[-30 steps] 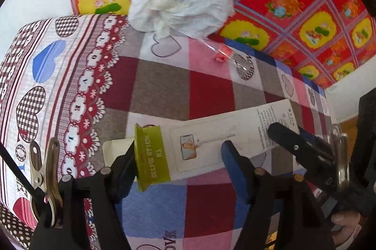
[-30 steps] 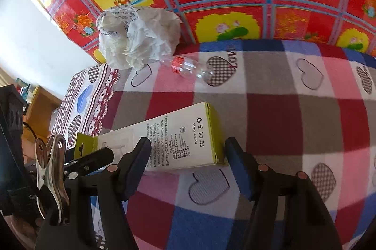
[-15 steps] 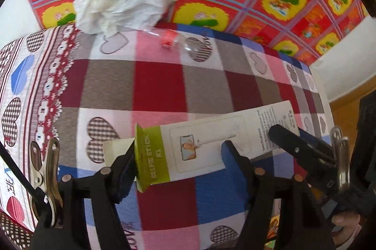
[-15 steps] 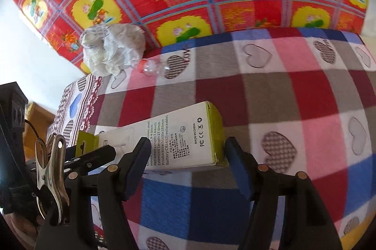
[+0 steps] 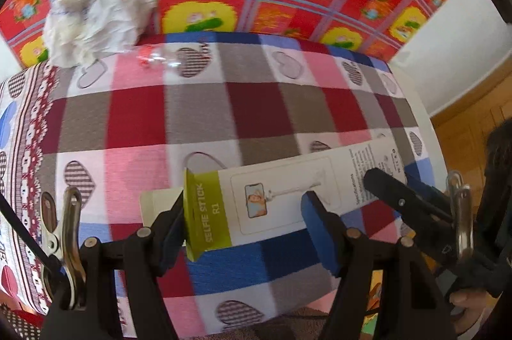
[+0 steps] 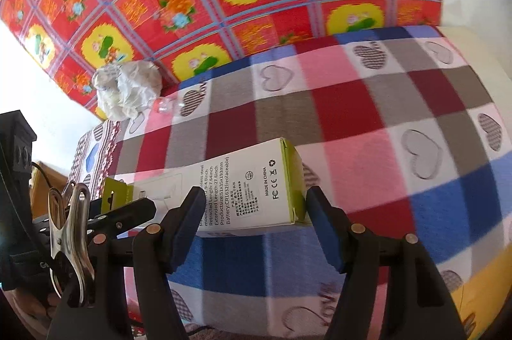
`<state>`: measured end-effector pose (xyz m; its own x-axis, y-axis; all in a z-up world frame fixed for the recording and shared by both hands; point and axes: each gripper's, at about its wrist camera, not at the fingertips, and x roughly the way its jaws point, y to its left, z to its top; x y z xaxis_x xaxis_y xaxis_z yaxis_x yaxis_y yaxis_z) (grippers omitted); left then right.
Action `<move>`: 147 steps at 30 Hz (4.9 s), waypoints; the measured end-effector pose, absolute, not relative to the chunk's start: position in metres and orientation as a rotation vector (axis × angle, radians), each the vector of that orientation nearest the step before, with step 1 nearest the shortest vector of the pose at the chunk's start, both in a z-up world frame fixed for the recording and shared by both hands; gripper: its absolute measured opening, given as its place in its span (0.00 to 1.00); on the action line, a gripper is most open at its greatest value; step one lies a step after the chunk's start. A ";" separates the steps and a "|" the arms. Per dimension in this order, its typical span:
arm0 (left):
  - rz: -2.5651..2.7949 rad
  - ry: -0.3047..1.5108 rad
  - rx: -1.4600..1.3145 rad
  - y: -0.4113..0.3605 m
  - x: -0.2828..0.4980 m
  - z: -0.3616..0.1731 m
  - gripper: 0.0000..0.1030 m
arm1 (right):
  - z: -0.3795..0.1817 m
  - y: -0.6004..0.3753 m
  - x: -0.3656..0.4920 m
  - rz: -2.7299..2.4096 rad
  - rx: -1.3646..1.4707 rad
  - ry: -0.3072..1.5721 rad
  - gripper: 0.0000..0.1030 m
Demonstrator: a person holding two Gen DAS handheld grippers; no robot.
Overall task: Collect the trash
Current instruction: 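Carry the box with both tools from the bed toward the red bucket, then bring both tools with the box over the bucket opening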
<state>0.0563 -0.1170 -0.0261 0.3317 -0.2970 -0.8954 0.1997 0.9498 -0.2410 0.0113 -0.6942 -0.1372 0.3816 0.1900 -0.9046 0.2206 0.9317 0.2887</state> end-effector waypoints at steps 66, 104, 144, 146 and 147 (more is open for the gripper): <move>-0.907 1.165 0.286 -0.520 0.022 -0.019 0.69 | -0.078 -1.009 -0.174 -0.667 0.599 0.960 0.66; -0.994 1.178 0.371 -0.838 -0.094 -0.061 0.69 | -0.069 -1.286 -0.335 -0.796 0.622 0.975 0.66; -0.973 1.258 0.421 -0.936 -0.031 -0.333 0.69 | -0.320 -1.400 -0.361 -0.862 0.715 1.183 0.63; -0.957 1.271 0.410 -0.933 -0.028 -0.336 0.69 | -0.326 -1.403 -0.361 -0.860 0.729 1.187 0.62; -0.947 1.282 0.406 -0.932 -0.025 -0.339 0.69 | -0.328 -1.404 -0.360 -0.860 0.734 1.187 0.62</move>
